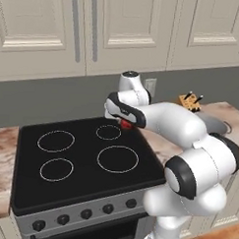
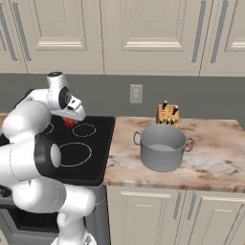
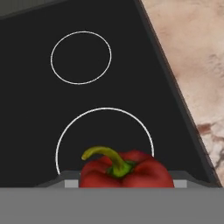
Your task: Turn on the sink faucet. Then move the bell pepper from the counter to the sink. Turn off the sink. Move the vegetable from the sink to the pot next to the stove. Finally move the pot to the front left burner.
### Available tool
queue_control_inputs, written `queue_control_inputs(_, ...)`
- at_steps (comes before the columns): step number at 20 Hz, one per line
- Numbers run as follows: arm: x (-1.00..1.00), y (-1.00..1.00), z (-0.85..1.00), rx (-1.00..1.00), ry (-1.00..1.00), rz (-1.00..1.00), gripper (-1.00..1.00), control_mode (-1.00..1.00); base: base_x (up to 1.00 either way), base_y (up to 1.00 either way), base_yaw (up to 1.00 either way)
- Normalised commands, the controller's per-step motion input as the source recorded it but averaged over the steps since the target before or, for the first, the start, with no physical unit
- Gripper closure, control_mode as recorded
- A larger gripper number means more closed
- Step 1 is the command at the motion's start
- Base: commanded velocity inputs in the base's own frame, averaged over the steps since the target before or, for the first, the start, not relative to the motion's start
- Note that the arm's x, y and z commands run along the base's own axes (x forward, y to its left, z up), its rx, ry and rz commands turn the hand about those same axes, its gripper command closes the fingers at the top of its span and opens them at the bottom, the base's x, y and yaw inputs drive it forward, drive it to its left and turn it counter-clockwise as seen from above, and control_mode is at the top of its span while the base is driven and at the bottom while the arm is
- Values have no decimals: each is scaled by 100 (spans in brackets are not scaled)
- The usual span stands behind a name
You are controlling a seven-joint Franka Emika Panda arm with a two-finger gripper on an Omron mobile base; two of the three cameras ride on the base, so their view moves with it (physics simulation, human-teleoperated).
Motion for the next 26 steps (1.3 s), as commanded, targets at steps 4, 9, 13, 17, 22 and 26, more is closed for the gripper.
queue_control_inputs(4,0,0,0,0,0,0,100,100,27,3,9)
queue_control_inputs(9,0,0,0,0,0,0,100,100,1,0,2)
queue_control_inputs(13,-36,3,-12,-3,-3,0,100,-100,0,0,0)
queue_control_inputs(17,-26,-8,-4,0,-3,-4,100,-100,0,0,0)
queue_control_inputs(22,-3,-52,0,0,-1,-10,100,-100,0,0,0)
queue_control_inputs(26,0,-79,3,0,-2,-11,100,-100,0,0,0)
